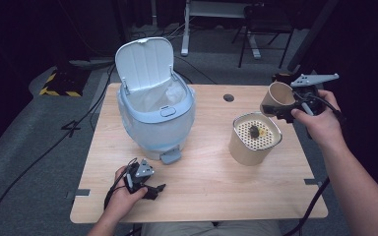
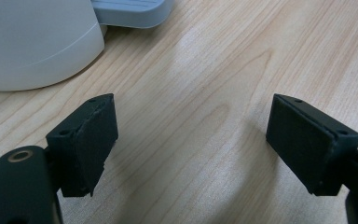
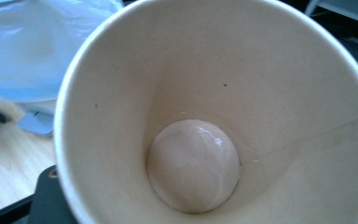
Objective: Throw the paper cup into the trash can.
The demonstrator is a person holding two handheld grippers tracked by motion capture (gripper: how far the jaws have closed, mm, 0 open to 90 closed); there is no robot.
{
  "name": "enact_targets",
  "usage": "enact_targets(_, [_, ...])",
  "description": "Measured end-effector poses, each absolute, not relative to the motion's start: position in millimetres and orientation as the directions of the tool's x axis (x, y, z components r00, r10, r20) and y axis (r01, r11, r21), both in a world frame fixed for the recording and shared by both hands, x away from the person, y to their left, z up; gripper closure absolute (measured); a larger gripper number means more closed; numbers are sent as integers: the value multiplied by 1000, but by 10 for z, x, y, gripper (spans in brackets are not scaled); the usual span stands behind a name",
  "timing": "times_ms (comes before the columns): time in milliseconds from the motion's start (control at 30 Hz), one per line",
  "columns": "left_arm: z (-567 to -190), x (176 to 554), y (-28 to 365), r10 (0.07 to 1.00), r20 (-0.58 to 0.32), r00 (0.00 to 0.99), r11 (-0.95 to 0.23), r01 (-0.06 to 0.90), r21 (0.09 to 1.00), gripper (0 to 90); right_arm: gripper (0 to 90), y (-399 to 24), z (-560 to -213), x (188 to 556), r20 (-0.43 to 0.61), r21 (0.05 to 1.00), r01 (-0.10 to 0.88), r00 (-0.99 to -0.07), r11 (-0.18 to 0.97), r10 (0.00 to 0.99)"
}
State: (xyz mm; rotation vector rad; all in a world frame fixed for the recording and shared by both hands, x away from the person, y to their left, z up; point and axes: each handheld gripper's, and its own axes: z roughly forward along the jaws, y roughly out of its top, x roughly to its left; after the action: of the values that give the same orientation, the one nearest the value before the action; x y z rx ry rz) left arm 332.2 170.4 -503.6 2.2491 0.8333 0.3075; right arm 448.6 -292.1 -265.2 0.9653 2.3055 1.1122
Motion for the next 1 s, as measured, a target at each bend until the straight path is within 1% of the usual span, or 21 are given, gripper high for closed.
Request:
enact_targets(67, [-5036,3322,1704,645,-21,764,-542,477,692,173,289,-2836,-2619,4508,-66,788,393,-711,474,700])
enact_targets(200, [-5037,3317,1701,649,-16,760,-542,477,692,173,288,-2696,-2565,4565,-53,784,381,-746,490,664])
enact_targets(333, [-5038,3309,1697,655,-18,755,-537,482,692,172,287,-2572,-2523,4617,-46,787,371,-761,492,647])
enact_targets(367, [-5038,3307,1695,658,-17,753,-536,484,692,172,287,-2446,-2496,4647,-37,782,374,-771,499,636])
enact_targets(467, [-5037,3305,1694,660,-15,751,-535,485,692,172,287,-2306,-2466,4669,-43,771,377,-774,514,632])
enact_targets(733, [-5037,3298,1693,666,-15,746,-531,489,692,172,285,-1870,-2318,4733,-60,765,339,-809,548,584])
enact_targets(900, [-5037,3298,1693,666,-15,746,-531,489,692,172,284,-1600,-2234,4775,-51,776,322,-825,542,563])
enact_targets(1000, [-5037,3300,1693,666,-13,746,-532,487,693,172,284,-1418,-2190,4790,-60,782,294,-842,550,536])
